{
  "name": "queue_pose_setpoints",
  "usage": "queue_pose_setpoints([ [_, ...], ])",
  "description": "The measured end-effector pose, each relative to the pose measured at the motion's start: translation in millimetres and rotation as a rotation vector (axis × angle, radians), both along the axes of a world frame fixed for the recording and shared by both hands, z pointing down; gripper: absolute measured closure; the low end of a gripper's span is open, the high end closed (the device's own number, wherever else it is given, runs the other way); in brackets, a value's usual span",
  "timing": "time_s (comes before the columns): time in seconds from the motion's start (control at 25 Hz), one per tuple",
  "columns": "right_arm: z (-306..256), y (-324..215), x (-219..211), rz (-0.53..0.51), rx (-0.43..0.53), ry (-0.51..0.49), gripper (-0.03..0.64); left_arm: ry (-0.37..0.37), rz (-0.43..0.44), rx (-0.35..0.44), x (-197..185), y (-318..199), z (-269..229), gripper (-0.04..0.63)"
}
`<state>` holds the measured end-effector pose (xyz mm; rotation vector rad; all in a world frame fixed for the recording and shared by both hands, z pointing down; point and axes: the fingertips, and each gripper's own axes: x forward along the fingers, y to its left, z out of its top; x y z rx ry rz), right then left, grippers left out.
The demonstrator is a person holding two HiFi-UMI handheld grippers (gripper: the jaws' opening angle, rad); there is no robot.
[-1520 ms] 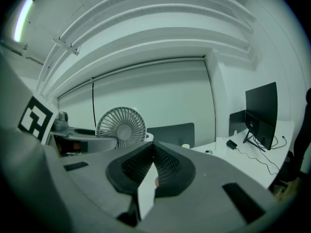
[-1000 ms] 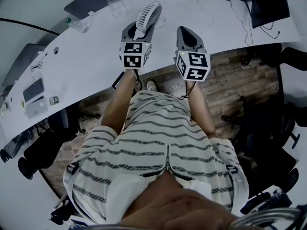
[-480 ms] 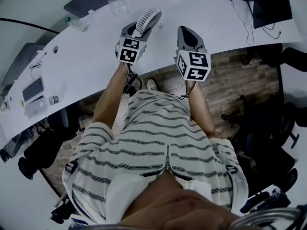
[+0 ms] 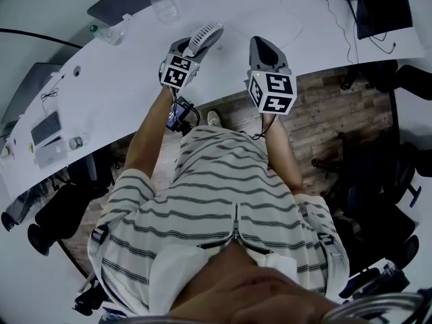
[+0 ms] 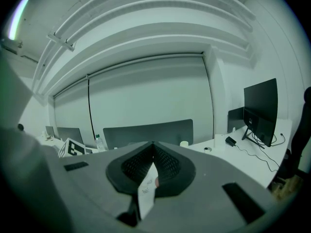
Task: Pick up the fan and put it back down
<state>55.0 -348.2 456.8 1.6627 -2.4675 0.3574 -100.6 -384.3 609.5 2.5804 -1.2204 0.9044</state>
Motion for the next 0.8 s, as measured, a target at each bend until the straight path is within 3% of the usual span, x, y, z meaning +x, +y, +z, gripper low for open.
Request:
queue_pose_setpoints([
  [0.4, 3, -5, 3, 0.011, -0.007, 0.004, 0.604, -0.028, 0.113, -0.055, -4, -3, 44, 0.368],
  [0.8, 5, -8, 0, 0.008, -0.012, 0.009, 0.605, -0.018, 0.209, -0.086, -9, -8, 58, 0.368],
])
